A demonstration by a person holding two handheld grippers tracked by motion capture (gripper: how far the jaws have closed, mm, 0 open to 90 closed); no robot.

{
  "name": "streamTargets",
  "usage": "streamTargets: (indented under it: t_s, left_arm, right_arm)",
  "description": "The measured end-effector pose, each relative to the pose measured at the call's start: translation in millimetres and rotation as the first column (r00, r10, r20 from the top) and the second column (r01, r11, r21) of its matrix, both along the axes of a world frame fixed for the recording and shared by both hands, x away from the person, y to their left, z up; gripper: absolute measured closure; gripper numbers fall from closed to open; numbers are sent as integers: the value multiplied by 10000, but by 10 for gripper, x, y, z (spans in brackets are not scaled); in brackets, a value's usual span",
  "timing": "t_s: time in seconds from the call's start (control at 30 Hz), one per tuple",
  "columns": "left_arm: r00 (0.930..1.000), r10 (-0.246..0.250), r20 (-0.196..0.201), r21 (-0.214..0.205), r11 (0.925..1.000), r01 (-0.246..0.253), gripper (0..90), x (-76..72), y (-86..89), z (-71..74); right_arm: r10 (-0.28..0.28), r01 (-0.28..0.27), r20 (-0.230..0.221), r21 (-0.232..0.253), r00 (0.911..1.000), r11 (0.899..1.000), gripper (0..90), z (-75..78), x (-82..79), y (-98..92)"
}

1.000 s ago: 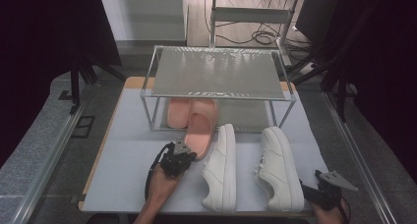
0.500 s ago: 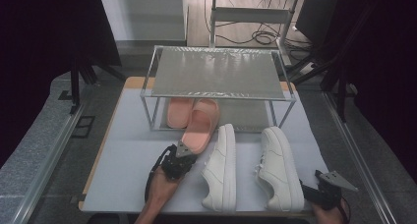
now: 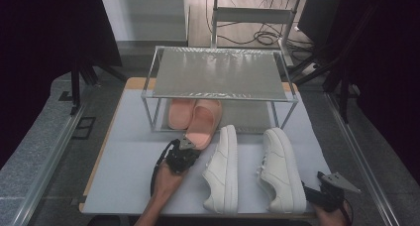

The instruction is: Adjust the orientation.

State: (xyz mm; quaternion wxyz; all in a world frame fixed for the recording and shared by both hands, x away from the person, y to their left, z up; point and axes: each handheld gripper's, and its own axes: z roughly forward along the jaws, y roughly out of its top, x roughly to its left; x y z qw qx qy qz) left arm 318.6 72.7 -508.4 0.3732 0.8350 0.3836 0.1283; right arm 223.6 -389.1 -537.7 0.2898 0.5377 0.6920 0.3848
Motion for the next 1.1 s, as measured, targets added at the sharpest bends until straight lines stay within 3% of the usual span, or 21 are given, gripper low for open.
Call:
streamTargets:
  t_s: [0.27,0.4,0.73,1.1]
  left_arm:
    - [9993,118,348,147,9998,-123,897,-98,115,82]
    - [9990,404,201,-136,9991,-401,897,-28,191,82]
    - [9997,203,132,-103,9997,-202,897,131,15,71]
    - [9991,407,118,39,9992,-407,898,350,-98,57]
  right_arm:
    - [12,-13,-6,-3,10000,10000,132,0,-1,-2]
    - [1,-1,-25,-1,10000,10000,132,1,-1,0]
    - [16,-16,-19,-7,10000,10000,132,2,-1,-2]
    - [28,-28,-33,-4,10000,10000,132,2,-3,-4]
